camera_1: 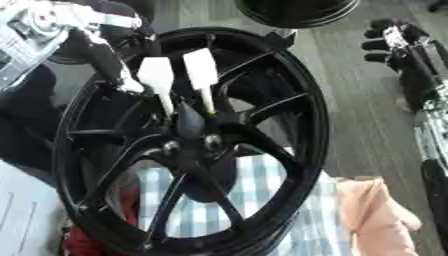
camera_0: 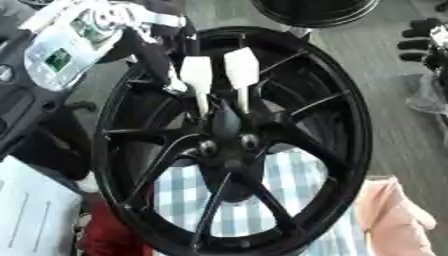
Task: Pull the pin out of the wheel hub.
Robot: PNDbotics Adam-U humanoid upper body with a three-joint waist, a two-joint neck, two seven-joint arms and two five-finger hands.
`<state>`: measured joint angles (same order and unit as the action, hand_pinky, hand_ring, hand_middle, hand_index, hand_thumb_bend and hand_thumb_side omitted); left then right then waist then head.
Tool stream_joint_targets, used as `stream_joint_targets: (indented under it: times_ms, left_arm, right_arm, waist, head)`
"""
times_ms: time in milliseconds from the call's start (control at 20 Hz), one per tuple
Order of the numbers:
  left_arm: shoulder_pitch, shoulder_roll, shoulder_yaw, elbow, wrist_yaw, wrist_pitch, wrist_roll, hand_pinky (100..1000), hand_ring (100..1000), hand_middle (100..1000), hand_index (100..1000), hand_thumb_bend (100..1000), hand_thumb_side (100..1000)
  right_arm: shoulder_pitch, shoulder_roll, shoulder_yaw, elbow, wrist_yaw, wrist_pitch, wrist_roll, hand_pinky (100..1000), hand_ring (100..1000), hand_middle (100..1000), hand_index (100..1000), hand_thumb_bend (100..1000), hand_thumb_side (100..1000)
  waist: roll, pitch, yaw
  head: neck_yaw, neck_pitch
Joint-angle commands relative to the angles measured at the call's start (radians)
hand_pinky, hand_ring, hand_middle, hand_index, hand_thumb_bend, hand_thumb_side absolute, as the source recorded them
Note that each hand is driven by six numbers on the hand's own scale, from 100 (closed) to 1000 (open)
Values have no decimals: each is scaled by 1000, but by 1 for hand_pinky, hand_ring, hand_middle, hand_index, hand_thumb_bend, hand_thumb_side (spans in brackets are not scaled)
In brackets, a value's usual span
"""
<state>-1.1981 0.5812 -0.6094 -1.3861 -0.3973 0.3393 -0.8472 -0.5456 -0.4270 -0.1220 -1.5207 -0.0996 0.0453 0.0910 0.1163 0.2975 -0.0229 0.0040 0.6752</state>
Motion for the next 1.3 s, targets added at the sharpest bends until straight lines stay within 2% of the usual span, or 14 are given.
stream_joint_targets:
  times_ms: [50,100,200,500,650,950,1300]
  left_arm:
    - [-26,13,18,-3,18,18,6,872,776,638,510,384,100]
    - [-25,14,17,-4,20,20,8,870,768,622,454,393,100]
    - [-24,21,19,-14,20,21,8,871,767,619,429,415,100]
    - [-21,59,48,-54,19,31,23,871,766,614,398,456,100]
    - [-22,94,83,-85,25,37,44,870,764,607,378,478,100]
    - [15,202,197,-184,67,76,113,863,758,596,367,457,100]
    - [184,390,384,-276,167,109,229,856,754,590,366,433,100]
  right_arm:
    - [-17,-17,-1,-13,6,1,2,753,749,710,779,100,716]
    - [-17,-17,-1,-13,6,1,2,753,749,710,780,100,717]
    - [-17,-17,0,-13,8,2,3,753,750,710,780,100,717]
    - [-16,-20,-2,-13,8,2,2,753,750,710,779,100,717]
    - [-14,-21,-3,-13,8,2,0,753,750,710,779,100,717]
    - [-7,-28,-8,-14,7,2,-4,753,750,710,779,100,717]
    - [-2,-43,-20,-15,8,0,-14,754,750,711,779,100,717]
  waist:
    - [-9,-24,-1]
    - [-9,-24,-1]
    - [-8,-24,-1]
    - [-8,-24,0]
    - [-8,-25,3]
    - [-8,-24,16]
    - [-6,-14,36]
  head:
    - [5,1]
    - [5,0]
    - [5,1]
    - [2,5]
    - [1,8]
    - [-13,11]
    - [-37,2]
